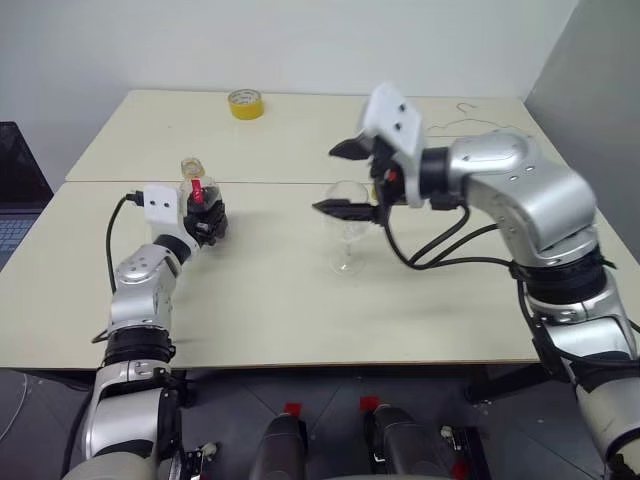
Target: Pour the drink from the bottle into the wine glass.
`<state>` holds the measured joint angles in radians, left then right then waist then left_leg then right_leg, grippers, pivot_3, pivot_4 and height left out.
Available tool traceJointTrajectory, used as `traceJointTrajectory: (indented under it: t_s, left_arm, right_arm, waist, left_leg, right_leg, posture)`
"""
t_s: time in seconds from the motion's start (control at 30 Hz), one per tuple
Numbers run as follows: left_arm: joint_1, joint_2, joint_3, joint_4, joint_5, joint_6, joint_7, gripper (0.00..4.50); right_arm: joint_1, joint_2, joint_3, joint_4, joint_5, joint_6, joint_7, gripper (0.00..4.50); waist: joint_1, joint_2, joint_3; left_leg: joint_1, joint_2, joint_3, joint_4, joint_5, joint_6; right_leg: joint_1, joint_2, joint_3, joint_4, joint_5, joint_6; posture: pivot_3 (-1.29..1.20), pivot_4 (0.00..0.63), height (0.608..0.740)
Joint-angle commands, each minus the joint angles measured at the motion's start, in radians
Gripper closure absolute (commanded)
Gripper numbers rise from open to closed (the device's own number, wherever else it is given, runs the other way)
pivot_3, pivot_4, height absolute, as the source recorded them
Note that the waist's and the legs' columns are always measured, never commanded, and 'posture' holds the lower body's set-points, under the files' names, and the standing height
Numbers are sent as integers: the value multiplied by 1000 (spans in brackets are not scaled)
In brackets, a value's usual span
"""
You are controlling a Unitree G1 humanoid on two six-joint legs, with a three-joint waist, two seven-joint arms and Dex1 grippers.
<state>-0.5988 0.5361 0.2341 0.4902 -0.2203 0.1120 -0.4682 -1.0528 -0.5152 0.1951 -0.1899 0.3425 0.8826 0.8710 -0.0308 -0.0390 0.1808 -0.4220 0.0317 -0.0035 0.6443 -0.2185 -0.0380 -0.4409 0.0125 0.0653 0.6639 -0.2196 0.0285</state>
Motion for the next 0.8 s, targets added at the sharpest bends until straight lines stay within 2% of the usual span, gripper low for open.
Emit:
traceJointTrajectory:
  t_s: [0.03, 0.13, 0.27, 0.4, 0.5, 0.67, 0.8]
  left_arm:
    - [-64, 51, -16, -155, 13, 19, -16, 1919]
    - [-96, 79, -43, -198, 26, 32, -46, 1919]
    - [-178, 134, -123, -187, 102, -38, -120, 1919]
    - [-255, 134, -179, -154, 142, -83, -163, 1919]
    - [-280, 130, -225, -124, 191, -139, -181, 1919]
    - [-301, 98, -308, -115, 264, -233, -199, 1919]
    - [-307, 92, -352, -97, 317, -302, -202, 1919]
  right_arm:
    - [16, -41, -89, -23, 36, 17, -6, 0]
    - [41, -77, -134, -34, 54, 38, -12, 0]
    - [128, -172, -208, -89, 96, 58, 17, 0]
    - [244, -281, -226, -145, 124, 56, 65, 0]
    - [285, -296, -260, -139, 141, 53, 43, 0]
    - [408, -296, -370, -194, 253, 8, 102, 0]
    - [453, -285, -380, -208, 278, -8, 80, 0]
  waist:
    - [1, 0, 0]
    - [1, 0, 0]
    - [2, 0, 0]
    - [2, 0, 0]
    - [-2, 0, 0]
    - [-2, 0, 0]
    - [-4, 0, 0]
  left_leg:
    - [0, 0, 0, 0, 0, 0]
    - [0, -1, 0, 0, 0, 0]
    - [0, -1, 0, 0, 0, 0]
    - [0, -1, 1, 0, 0, 0]
    - [0, -1, 1, 0, 0, 0]
    - [1, -1, 2, 0, 0, 0]
    - [1, -1, 3, 0, 0, 0]
  right_leg:
    - [0, 0, 0, 0, 0, 0]
    - [0, 0, 0, 0, -1, 1]
    - [0, 0, 0, 0, -2, 3]
    - [0, 0, 1, -1, -2, 3]
    - [0, 0, 1, -1, -2, 3]
    - [1, 1, 3, 0, -2, 4]
    - [1, 1, 4, 0, -1, 4]
  posture:
    - [0, 150, 740]
    - [0, 150, 740]
    - [0, 150, 740]
    - [0, 150, 740]
    - [0, 150, 740]
    - [0, 150, 740]
    - [0, 150, 740]
